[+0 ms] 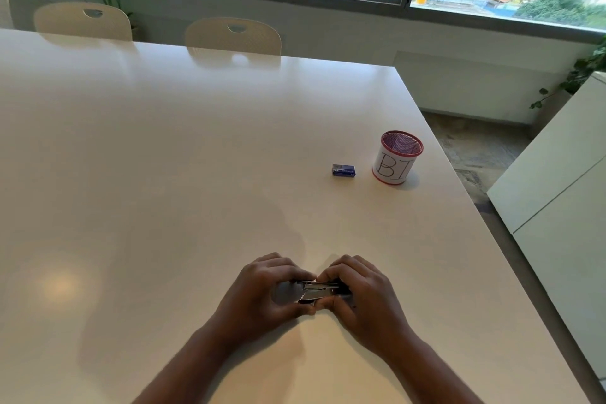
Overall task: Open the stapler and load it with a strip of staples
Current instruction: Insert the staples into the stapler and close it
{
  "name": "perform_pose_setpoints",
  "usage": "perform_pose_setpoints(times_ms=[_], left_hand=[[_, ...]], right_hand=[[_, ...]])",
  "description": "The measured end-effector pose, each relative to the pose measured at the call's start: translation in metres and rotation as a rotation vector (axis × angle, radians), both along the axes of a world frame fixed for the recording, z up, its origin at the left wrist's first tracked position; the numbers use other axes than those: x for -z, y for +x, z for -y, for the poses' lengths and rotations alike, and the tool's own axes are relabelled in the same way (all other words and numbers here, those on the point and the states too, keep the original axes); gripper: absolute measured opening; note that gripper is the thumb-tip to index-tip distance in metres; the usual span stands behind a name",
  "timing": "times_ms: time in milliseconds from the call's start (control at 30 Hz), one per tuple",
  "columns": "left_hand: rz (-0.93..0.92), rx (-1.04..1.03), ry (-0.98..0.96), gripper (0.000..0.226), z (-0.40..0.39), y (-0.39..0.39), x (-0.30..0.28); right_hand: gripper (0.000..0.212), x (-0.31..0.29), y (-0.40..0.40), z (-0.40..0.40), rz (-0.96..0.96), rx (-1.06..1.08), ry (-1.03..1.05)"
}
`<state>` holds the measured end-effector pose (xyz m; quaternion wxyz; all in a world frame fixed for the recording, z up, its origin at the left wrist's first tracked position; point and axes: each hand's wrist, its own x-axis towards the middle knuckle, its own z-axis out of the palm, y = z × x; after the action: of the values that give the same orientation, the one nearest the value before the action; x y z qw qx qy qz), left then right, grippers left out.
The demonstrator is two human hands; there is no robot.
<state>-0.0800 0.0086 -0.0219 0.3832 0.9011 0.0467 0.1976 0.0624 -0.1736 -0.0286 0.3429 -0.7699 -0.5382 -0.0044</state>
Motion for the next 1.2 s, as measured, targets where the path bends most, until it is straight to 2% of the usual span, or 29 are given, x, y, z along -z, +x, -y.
perform_pose_setpoints(times_ms=[567, 700, 1000, 1200], left_hand=[[-0.003, -0.026, -0.007, 0.045, 0.0017, -0.0013, 0.0042], [-0.008, -0.026, -0.017, 0.053, 0.001, -0.0009, 0.0019], [-0.021, -0.11, -0.063, 0.051, 0.0053, -0.0045, -0.0004], [-0.037, -0.126, -0.056, 0.052, 0.0062, -0.0054, -0.0001]], right_hand=[[0.024, -0.0014, -0.0021, 0.0014, 0.011, -0.002, 0.013], [0.03, -0.0031, -0.0024, 0.0014, -0.016, 0.004, 0.013], [0.045, -0.0039, 0.0055, 0.0073, -0.117, 0.052, 0.002], [0.032, -0.005, 0.0048, 0.0062, -0.104, 0.049, -0.029]])
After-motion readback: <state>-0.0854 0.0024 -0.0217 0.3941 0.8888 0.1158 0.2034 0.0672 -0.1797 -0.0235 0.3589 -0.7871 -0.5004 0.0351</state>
